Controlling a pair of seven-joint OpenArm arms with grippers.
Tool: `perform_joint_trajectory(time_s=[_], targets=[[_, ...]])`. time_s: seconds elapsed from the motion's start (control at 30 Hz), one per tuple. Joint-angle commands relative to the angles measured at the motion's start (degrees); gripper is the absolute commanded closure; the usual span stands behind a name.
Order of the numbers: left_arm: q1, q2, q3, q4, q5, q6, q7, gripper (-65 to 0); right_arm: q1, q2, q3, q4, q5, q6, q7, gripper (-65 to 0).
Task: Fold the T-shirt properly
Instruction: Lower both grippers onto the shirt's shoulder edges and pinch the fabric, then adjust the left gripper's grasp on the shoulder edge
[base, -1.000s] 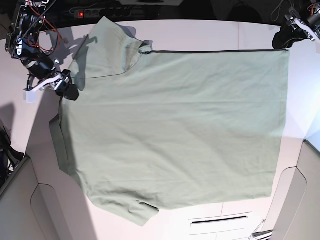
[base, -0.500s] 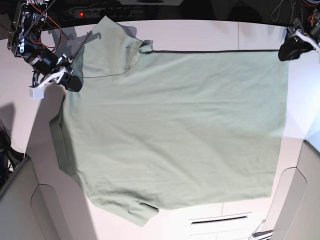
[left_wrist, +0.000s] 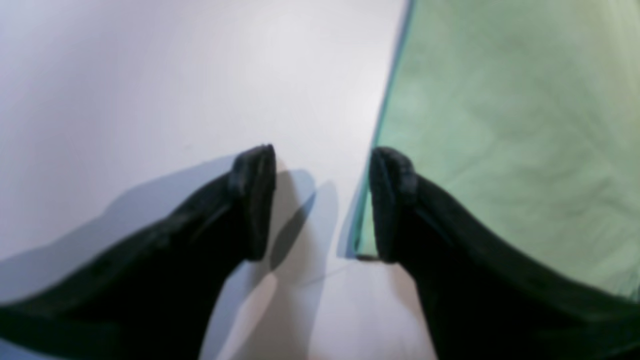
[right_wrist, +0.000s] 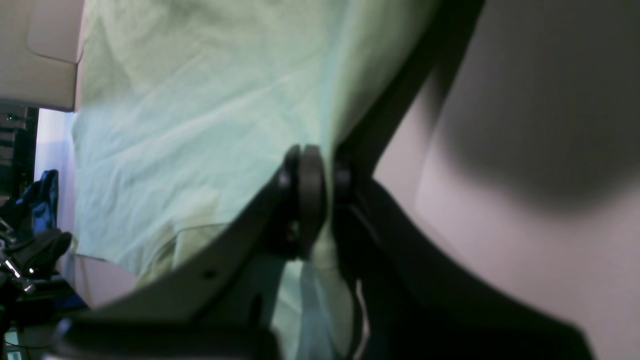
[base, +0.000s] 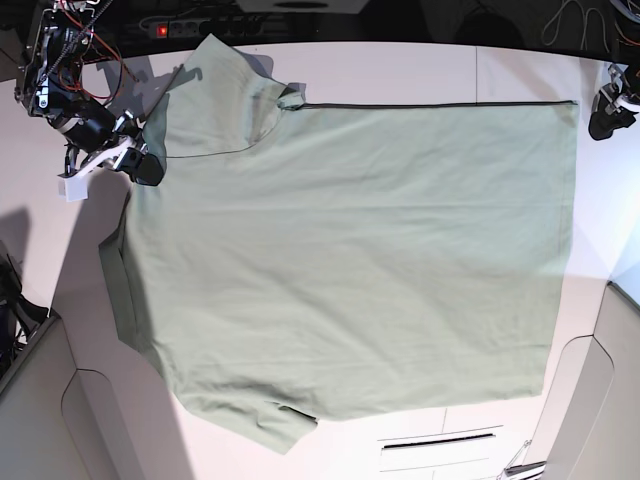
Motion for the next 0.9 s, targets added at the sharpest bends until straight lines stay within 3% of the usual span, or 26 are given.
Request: perform_joint_trajectory(time_s=[0.0,0.33,0.63,0.87], targets=[[0.1,-1.2,-0.3,-0.8,-0.2,-0.1,0.7,-33.3,-0.2,0.5,0.0,0.2,0.6,-0.6,-1.2,0.0],[0.1,1.4,0.0,-4.4,-9.8,-2.2,10.3,-33.3,-0.2,0.5,0.0,0.2,0.6,-0.6,-1.2,0.0],[0.1,2.8,6.6,-4.2,-9.8,-2.2,9.6,-33.3,-0.2,0.5,0.0,0.2,0.6,-0.6,-1.2,0.0],[0.0,2.6,7.1,-4.2,-10.8,-2.2,10.3,-33.3,-0.2,0.5,0.0,0.2,0.6,-0.6,-1.2,0.0]])
